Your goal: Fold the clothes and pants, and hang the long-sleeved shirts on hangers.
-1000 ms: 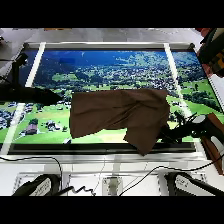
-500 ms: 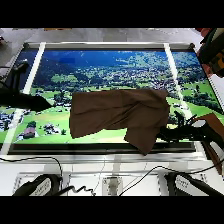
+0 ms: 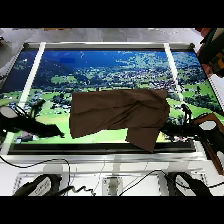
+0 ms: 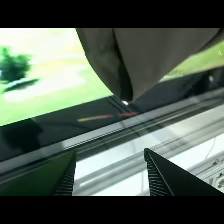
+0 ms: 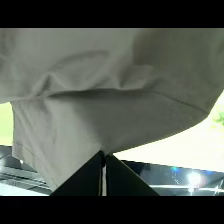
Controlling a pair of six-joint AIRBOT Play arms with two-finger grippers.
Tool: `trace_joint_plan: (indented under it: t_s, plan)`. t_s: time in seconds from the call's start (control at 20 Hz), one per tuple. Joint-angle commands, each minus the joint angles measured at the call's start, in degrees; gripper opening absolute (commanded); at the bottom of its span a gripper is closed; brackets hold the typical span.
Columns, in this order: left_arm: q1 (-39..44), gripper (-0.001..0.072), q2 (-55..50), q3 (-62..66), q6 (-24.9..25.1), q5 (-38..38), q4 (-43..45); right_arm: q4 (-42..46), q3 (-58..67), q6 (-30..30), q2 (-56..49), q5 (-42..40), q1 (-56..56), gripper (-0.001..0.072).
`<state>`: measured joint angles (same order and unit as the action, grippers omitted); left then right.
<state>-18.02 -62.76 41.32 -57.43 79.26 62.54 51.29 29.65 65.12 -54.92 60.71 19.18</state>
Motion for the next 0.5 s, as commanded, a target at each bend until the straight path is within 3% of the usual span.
trace_joint_plan:
  t_s: [0.0,0.1,0.2,0.45]
  plan:
    - [-0.3,0.0498,-2.1,-7.4,7.6,-7.5,-3.7,-0.1,0.0,-0.1,0.9,-0.3,0.0,0.0012]
    - [-0.3,0.0511,-4.6,-7.6,7.6,-10.2,-7.1,-0.2,0.0,-0.1,0.9,-0.3,0.0,0.0012]
    - [-0.3,0.0623,-7.6,-7.6,11.4,-11.9,-13.2,-0.6,0.0,-0.1,0.9,-0.3,0.0,0.0012]
    - [-0.2,0.0619,-13.4,-7.6,18.8,-14.8,-21.2,-0.9,0.1,-0.1,0.9,-0.1,0.0,0.0012]
